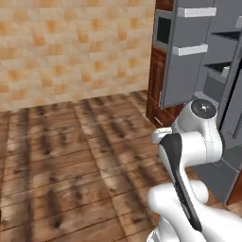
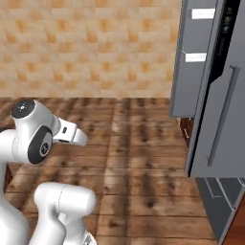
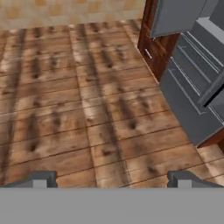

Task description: Take a sugar cube from the saucer and place it inside the coffee. Then, grab milk from the fridge and place it next to the coffee on the counter to sweeten the coffee.

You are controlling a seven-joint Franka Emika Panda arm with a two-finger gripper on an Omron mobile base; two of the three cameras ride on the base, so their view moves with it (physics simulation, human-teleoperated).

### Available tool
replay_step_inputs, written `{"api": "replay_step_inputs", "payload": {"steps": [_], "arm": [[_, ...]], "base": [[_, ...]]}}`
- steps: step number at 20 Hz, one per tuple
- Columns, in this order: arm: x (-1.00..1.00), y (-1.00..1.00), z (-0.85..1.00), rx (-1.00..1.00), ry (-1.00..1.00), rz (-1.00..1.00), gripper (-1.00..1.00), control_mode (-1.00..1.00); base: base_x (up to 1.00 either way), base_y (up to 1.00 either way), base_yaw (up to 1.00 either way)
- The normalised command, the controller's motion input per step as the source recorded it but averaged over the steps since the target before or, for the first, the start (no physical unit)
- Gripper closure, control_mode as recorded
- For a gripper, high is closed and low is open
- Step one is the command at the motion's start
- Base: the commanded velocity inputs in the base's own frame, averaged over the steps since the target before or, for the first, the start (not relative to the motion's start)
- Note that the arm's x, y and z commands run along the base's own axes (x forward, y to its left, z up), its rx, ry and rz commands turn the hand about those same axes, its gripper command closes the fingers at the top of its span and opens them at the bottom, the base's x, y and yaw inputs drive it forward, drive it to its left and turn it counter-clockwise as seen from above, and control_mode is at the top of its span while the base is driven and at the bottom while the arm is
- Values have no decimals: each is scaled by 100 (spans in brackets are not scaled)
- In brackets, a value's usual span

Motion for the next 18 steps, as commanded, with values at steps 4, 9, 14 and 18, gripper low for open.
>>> {"api": "replay_step_inputs", "payload": {"steps": [4, 9, 14, 18], "arm": [[0, 0, 0, 0, 0, 0, -100, 100], [0, 0, 0, 0, 0, 0, -100, 100], [0, 0, 0, 0, 0, 0, -100, 100], [0, 0, 0, 0, 0, 0, -100, 100]], "base": [[100, 54, -52], [100, 53, -58], [98, 52, -61], [87, 46, -64]]}}
